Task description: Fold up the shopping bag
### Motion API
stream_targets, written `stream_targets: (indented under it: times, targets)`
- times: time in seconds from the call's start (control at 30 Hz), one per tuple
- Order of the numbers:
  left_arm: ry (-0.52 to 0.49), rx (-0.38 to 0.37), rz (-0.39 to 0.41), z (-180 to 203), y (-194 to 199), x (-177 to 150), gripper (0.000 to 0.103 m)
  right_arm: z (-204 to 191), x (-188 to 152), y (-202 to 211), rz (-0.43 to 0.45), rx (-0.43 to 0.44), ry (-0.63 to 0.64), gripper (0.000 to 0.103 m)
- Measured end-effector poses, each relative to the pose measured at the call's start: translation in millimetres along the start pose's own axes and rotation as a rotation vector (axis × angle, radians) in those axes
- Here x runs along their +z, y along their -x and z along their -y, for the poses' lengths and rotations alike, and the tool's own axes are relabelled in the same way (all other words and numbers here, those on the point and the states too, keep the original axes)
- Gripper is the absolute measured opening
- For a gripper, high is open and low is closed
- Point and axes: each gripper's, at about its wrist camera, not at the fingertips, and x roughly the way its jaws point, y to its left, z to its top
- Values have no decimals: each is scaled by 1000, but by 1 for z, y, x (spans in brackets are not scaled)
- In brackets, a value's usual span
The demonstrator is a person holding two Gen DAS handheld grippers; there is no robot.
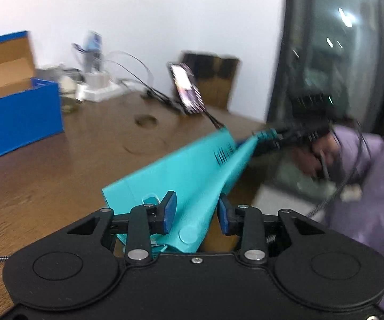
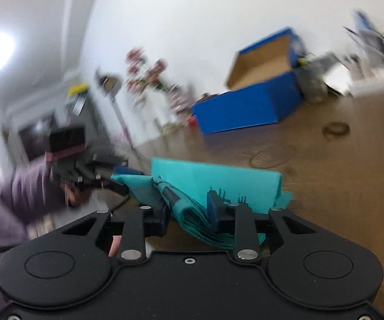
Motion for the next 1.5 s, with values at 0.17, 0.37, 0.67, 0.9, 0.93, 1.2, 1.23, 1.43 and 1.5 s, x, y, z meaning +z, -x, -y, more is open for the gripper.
stream_targets:
  times: [0.17, 0.37, 0.67, 0.9, 0.93, 1.2, 1.23, 1.43, 1.5]
  targets:
    - [71, 127, 108, -1, -4, -3, 32, -11, 1, -5, 49, -138, -35, 30]
    - [123, 207, 136, -7, -12, 9, 32, 2, 13, -6, 48, -193, -103, 29]
    - [156, 338, 97, -10, -25, 24, 39, 17, 22, -27, 41, -264, -106, 28]
    - [21, 480, 66, 13, -37, 25, 42, -19, 14, -40, 17, -428, 155, 29]
    - [1, 498, 61, 16, -39, 25, 42, -21, 14, -42, 14, -438, 172, 30]
    - [-107, 627, -8, 26, -68, 26, 50, -15, 16, -54, -46, -481, 179, 31]
    - [-109, 634, -16, 27, -70, 25, 51, -16, 15, -55, -61, -489, 191, 31]
    - [-75, 631, -43, 29, -66, 21, 62, -27, -1, -45, -66, -470, 201, 33]
    - [-57, 660, -35, 35, -51, 23, 63, -40, -10, -42, -61, -493, 219, 33]
